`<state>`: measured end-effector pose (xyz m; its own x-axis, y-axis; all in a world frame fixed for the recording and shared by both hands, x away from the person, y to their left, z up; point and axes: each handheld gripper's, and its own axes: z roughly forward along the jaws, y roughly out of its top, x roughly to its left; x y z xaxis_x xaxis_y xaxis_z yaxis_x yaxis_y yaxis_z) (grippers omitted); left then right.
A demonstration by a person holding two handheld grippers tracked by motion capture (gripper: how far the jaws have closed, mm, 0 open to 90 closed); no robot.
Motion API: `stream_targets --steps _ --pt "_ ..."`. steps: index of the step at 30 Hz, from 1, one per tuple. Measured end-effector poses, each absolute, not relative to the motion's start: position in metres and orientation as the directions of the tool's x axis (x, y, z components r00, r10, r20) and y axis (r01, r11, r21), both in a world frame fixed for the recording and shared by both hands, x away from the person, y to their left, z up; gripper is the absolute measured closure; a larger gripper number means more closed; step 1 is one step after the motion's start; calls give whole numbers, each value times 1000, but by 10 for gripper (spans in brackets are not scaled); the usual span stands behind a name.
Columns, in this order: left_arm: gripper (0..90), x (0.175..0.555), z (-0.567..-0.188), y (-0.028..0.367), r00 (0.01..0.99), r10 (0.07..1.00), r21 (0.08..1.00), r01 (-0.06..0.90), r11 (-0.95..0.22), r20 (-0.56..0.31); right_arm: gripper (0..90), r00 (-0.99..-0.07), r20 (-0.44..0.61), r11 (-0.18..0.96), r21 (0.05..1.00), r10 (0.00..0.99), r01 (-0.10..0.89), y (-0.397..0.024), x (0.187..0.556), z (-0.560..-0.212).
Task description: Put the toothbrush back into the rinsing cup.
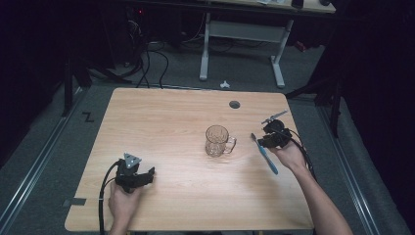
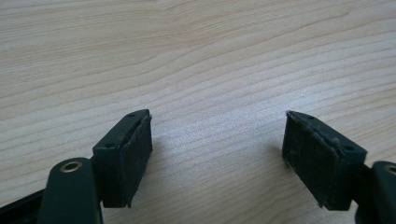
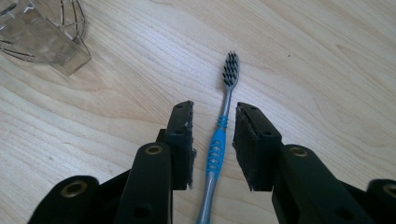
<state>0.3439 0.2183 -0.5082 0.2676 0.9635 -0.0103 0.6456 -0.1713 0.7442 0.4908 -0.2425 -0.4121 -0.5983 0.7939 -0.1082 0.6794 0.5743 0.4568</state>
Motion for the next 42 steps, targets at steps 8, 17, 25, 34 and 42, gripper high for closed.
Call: stream_targets --steps 8,17,25,34,42 --pt "247 344 -508 218 268 963 744 645 -171 -10 673 -603 -119 595 392 789 701 -235 501 -419" --pt "247 344 -508 218 270 963 744 645 -172 -11 673 -593 -117 598 296 796 745 -235 516 -434" --pt "247 344 -508 218 270 963 744 645 -172 -11 674 -597 -92 600 238 797 764 -230 525 -443" --pt "247 344 -508 218 270 963 744 645 -173 -11 685 -592 -88 597 193 801 779 -230 530 -452" --pt "247 344 -508 218 270 963 744 645 -173 -11 715 -578 -77 583 167 812 796 -232 534 -458"
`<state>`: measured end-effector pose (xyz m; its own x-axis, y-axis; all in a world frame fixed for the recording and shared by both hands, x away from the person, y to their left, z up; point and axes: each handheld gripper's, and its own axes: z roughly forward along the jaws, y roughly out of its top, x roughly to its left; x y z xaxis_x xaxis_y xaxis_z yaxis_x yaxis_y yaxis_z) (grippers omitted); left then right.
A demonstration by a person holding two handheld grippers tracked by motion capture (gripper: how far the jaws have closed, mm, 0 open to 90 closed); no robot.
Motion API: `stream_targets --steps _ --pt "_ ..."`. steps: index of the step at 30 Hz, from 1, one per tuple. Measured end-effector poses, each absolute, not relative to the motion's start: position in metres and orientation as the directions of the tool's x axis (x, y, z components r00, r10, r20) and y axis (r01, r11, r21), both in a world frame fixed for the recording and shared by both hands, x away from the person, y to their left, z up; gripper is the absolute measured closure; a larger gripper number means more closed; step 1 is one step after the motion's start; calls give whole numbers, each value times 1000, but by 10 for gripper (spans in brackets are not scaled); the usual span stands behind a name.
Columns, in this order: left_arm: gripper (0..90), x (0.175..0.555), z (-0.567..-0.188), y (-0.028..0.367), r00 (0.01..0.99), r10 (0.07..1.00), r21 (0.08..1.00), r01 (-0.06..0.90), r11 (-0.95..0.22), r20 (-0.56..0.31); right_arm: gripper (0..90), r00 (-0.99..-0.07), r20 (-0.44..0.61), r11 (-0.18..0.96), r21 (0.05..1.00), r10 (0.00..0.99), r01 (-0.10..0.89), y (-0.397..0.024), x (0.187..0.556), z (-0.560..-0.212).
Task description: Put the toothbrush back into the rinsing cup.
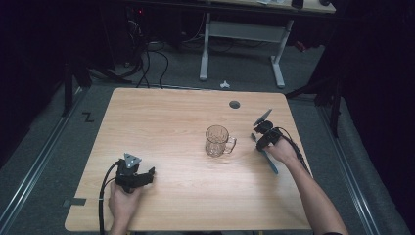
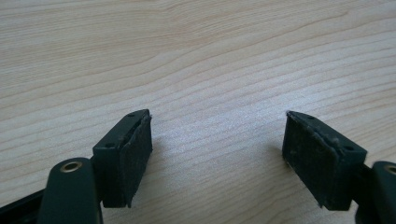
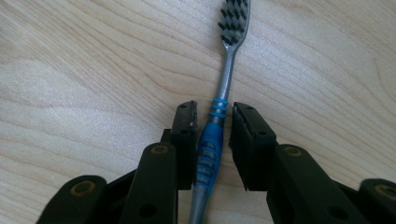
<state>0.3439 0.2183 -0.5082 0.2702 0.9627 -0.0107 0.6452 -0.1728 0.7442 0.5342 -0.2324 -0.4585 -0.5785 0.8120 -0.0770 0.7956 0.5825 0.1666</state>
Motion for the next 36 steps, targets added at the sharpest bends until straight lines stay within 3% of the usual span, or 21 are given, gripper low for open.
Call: stream_targets --steps 9,22,36 --pt "247 344 -508 218 271 963 744 645 -173 -10 782 -577 -63 579 156 814 800 -233 537 -458" --pt "247 344 -508 218 271 962 744 645 -174 -10 798 -584 -88 590 158 807 792 -232 535 -458" --pt "248 344 -508 218 271 963 744 645 -174 -9 799 -590 -27 566 326 807 757 -247 517 -433"
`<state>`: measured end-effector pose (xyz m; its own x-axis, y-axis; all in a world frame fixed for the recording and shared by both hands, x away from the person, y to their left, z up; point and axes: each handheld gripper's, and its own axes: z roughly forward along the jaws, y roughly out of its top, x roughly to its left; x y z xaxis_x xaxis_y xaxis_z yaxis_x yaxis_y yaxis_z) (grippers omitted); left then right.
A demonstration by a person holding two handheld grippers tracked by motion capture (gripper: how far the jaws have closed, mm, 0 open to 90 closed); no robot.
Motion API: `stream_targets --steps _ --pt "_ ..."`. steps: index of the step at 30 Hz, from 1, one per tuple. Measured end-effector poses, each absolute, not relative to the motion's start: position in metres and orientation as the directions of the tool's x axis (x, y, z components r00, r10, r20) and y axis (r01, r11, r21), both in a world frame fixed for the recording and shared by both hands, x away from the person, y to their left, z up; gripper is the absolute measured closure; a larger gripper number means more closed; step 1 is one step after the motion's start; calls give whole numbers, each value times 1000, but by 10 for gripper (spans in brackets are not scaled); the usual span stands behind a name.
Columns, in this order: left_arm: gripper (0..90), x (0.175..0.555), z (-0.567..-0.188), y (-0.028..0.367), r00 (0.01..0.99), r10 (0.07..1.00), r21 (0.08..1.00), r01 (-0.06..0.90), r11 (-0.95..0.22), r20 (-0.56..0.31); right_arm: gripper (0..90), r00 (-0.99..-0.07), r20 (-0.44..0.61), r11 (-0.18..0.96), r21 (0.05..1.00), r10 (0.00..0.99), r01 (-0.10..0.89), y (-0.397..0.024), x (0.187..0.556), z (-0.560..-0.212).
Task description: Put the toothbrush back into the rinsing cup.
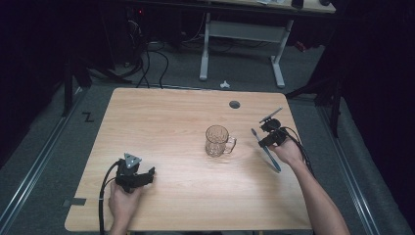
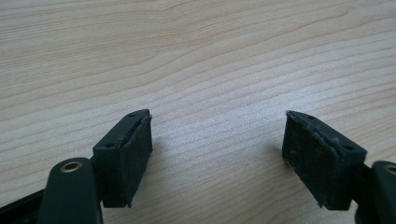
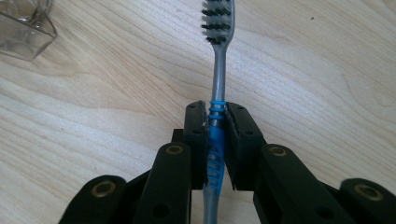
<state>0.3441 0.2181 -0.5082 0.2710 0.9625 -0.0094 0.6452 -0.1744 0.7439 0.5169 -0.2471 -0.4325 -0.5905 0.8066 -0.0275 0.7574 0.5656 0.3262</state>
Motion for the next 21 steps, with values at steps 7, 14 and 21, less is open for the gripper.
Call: stream_targets --steps 7,14,21 --pt "248 344 -508 218 271 963 744 645 -174 -9 799 -585 11 529 415 811 741 -255 507 -414" --pt "248 344 -508 218 271 962 744 645 -174 -10 799 -593 35 504 488 804 712 -260 501 -404" --pt "248 344 -508 218 271 963 744 645 -175 -9 799 -613 65 484 552 787 679 -260 490 -398"
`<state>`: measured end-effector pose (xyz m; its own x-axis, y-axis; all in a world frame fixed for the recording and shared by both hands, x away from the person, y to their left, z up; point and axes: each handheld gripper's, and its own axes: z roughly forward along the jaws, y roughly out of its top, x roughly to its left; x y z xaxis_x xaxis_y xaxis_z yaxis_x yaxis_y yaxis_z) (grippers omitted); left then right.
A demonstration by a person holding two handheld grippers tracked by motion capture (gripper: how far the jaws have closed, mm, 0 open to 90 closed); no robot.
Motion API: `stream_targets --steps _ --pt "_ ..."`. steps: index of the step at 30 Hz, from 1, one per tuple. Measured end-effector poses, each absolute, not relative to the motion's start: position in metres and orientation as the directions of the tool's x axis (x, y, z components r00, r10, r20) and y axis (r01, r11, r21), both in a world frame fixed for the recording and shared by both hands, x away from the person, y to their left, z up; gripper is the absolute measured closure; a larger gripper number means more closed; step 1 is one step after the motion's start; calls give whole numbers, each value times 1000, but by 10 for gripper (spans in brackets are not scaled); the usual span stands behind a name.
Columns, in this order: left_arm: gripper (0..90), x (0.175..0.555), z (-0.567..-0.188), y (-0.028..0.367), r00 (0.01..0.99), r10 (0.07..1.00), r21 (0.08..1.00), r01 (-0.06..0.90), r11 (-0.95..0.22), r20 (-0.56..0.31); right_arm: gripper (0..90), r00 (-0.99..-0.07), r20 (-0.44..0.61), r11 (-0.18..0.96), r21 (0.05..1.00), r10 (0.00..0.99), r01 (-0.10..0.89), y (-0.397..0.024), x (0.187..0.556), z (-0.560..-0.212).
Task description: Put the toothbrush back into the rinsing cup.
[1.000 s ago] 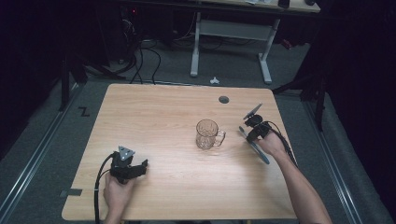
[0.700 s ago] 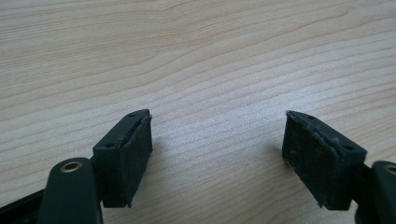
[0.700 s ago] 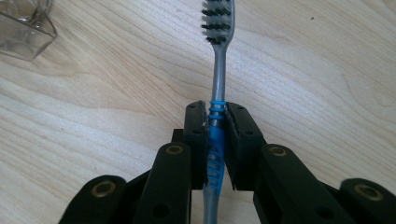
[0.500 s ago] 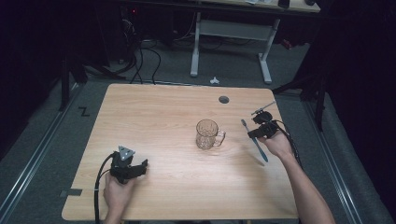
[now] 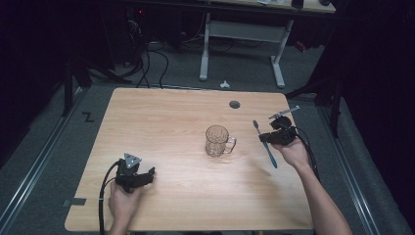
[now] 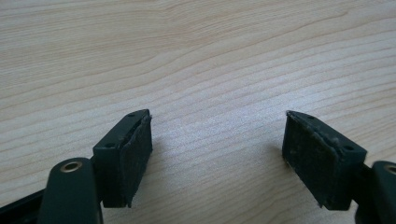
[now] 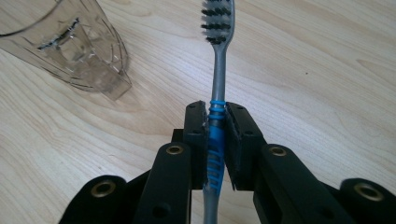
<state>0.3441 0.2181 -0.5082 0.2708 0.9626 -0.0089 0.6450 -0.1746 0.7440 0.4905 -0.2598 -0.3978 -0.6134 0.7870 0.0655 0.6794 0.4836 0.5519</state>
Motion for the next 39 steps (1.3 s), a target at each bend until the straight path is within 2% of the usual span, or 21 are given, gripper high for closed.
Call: stream_targets --steps 12,39 --pt "248 344 -508 218 271 963 744 645 -175 -9 799 -629 121 446 604 768 661 -260 482 -388" --pt "248 344 -508 218 271 963 744 645 -175 -8 799 -687 154 421 690 710 589 -250 466 -378"
